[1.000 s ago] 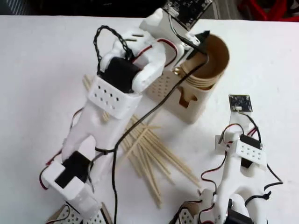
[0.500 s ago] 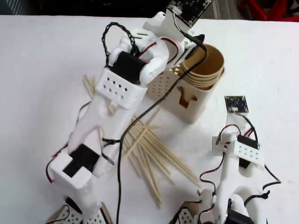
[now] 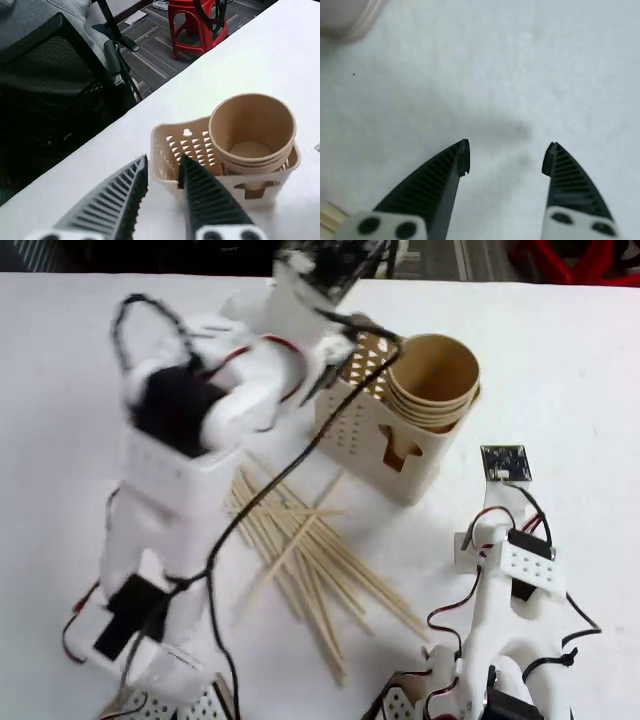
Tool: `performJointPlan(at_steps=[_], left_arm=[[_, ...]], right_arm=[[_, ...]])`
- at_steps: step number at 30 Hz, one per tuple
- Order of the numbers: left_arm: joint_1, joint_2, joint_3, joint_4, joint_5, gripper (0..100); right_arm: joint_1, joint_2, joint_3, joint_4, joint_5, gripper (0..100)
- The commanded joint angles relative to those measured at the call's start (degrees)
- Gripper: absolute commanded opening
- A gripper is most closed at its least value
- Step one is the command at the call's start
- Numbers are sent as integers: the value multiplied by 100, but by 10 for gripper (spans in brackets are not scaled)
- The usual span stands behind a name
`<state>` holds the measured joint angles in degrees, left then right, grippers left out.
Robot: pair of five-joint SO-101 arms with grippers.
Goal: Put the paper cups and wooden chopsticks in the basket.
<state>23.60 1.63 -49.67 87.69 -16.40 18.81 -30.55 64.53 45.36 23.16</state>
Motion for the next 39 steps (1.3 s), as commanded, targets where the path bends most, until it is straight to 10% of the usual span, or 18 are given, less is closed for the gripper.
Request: performJointPlan(at_steps=[1,15,39], left_arm=[[-154,-971,-229,607,-888,22],[-1771,-3310,1969,1442,-1046,23],[-4224,-6818,10171,-2075,-993,23]], right_arm=[[-66,-110,-26,-75,-9,237],[-66,-163,-484,778,343,237],[-848,-347,-4141,5314,1530,228]])
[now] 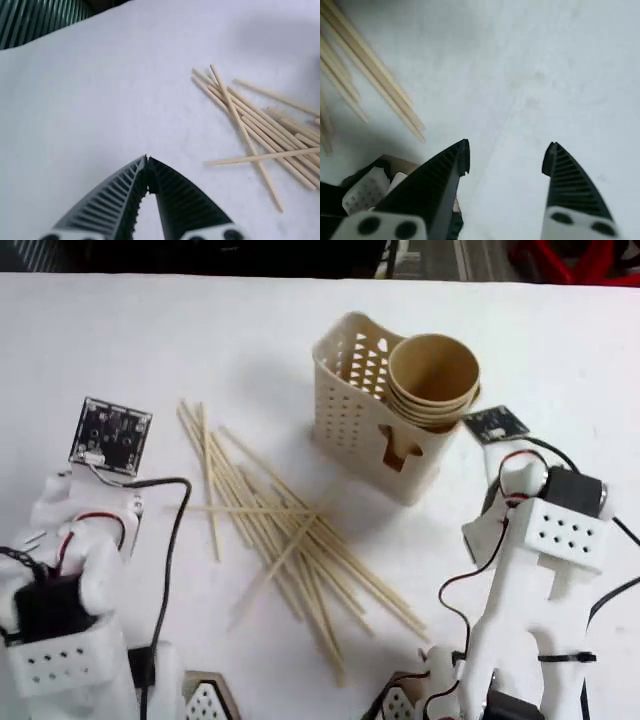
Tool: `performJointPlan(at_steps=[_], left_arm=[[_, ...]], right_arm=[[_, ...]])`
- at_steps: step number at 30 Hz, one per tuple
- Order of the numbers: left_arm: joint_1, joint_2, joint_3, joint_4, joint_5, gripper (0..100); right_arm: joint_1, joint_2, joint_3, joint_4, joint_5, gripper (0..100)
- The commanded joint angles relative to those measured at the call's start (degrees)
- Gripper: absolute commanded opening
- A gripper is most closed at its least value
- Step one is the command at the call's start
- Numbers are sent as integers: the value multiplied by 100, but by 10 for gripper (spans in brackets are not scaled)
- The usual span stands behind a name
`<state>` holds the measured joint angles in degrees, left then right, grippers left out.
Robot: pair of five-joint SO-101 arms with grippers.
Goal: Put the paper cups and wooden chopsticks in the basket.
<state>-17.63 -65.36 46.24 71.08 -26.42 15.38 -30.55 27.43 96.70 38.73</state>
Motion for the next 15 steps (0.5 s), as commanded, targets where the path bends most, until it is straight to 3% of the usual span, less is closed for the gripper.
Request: performJointPlan(at_steps=[1,8,15], left_arm=[[-101,-119,756,-492,9,23],[-127,-119,1767,-1213,114,23],[-708,-119,2330,-1890,703,23]], right_arm=[[-725,-462,-448,180,-62,216],[-2484,-1543,-431,180,-79,184],[-3978,-1604,-440,171,-79,185]])
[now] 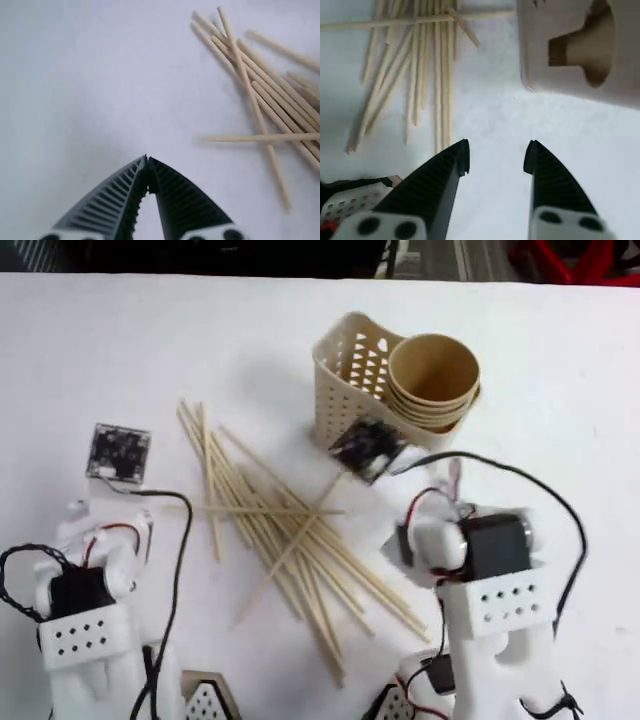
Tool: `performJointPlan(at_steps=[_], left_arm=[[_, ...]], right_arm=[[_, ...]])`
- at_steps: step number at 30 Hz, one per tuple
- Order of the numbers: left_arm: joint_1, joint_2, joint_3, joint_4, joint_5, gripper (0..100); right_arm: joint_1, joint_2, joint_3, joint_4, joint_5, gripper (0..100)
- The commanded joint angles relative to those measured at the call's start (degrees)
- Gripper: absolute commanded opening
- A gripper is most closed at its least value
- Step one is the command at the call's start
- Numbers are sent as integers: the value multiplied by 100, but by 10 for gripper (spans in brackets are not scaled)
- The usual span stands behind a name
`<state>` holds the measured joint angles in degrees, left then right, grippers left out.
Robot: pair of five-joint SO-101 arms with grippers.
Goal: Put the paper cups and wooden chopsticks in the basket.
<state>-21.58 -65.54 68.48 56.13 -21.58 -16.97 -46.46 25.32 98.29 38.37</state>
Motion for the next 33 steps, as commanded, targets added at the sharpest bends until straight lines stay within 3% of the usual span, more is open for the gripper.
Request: performJointPlan(at_steps=[1,6,10,17,23,33], left_arm=[[-374,-101,176,-448,220,23],[-787,-101,580,-914,369,23],[-1165,-101,624,-949,369,23],[-1209,-92,686,-949,369,23],[-1209,-84,695,-949,369,23],[-1182,-101,791,-985,343,23]], right_arm=[[-927,84,-229,-31,-44,186],[-1640,840,-229,-558,26,187],[-2062,1640,-237,-910,624,187],[-2114,3143,-246,-1675,1635,193],[-2123,3873,-615,-1719,2013,302],[-2149,5015,-897,-2448,2312,251]])
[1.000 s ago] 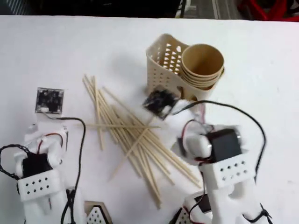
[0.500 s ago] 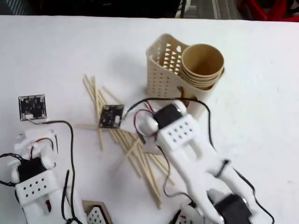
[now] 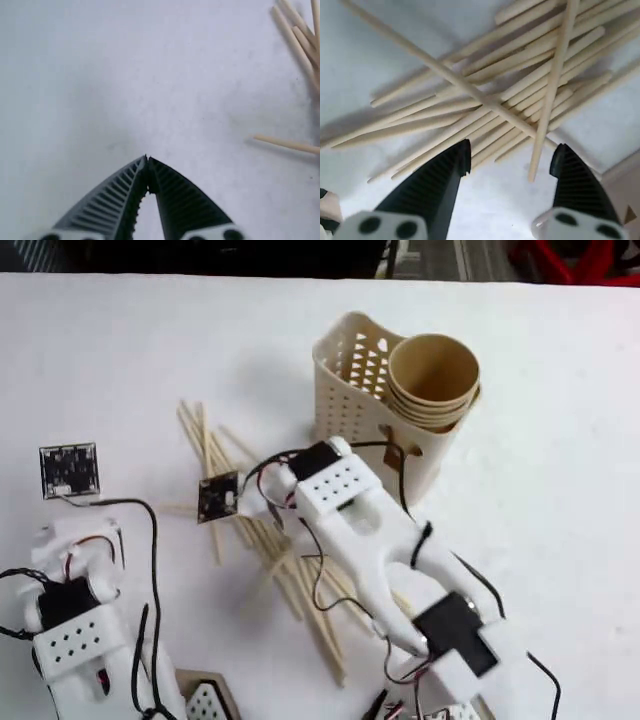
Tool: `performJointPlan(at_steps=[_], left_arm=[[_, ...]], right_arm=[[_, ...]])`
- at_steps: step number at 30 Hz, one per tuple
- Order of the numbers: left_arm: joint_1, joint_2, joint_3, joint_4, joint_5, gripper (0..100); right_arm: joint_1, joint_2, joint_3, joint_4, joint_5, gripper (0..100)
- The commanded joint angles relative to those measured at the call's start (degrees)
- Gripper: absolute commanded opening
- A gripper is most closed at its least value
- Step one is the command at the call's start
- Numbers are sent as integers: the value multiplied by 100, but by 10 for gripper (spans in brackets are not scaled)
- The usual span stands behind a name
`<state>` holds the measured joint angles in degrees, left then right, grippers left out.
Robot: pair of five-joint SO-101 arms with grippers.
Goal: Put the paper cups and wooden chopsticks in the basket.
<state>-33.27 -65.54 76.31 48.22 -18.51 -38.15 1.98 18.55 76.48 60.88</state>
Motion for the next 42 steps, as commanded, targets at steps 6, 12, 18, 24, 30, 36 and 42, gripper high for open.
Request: performJointPlan(at_steps=[6,12,18,24,30,36,42], left_arm=[[-13,-101,9,-193,26,23],[-13,-101,9,-193,26,23],[-13,-101,9,-202,26,23],[-13,-101,9,-202,26,23],[-13,-101,9,-202,26,23],[-13,-101,18,-202,26,23],[-13,-101,18,-202,26,24]], right_arm=[[-31,532,-193,-734,62,228],[-31,910,-202,-919,26,176],[-31,989,-202,-945,26,90],[-31,963,-229,-919,18,16],[-22,901,-237,-910,18,18],[4,84,-396,-708,-589,18],[13,-831,-563,-514,-1336,18]])
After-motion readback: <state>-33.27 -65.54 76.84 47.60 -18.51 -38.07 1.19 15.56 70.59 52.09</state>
